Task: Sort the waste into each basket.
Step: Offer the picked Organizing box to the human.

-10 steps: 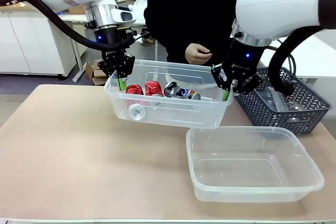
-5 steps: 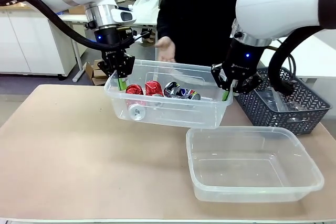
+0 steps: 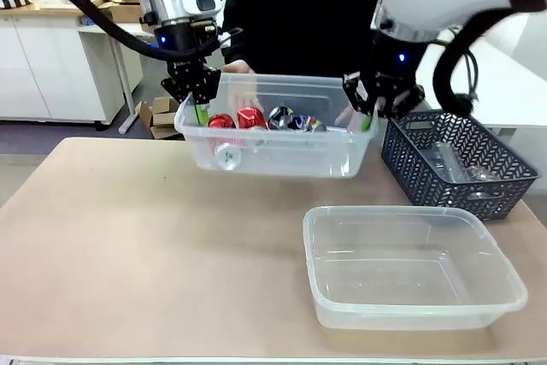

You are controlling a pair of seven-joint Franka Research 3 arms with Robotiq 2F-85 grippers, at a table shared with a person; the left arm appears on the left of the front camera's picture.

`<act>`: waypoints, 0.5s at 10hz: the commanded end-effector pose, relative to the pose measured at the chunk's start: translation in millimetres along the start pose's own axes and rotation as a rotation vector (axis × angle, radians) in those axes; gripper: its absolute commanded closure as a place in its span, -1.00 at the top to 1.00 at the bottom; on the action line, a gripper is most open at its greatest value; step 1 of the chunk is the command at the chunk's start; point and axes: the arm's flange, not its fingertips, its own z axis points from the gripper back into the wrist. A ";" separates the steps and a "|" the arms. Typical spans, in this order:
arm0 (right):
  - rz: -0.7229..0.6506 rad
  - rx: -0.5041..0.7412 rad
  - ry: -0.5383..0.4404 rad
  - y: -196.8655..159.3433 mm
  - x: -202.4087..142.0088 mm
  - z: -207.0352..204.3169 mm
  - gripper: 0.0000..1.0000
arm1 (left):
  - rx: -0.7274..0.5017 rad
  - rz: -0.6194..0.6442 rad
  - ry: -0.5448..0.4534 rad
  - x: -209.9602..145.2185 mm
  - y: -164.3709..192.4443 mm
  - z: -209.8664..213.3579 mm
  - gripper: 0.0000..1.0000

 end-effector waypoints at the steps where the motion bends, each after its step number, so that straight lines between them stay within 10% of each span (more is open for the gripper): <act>1: 0.070 0.015 -0.040 11.8 56.3 13.7 -0.89 | -0.010 -0.033 0.003 28.4 1.9 35.8 -0.92; 5: 0.109 0.020 -0.002 31.7 120.0 0.2 -0.89 | -0.014 -0.002 -0.004 85.0 24.5 63.2 -0.92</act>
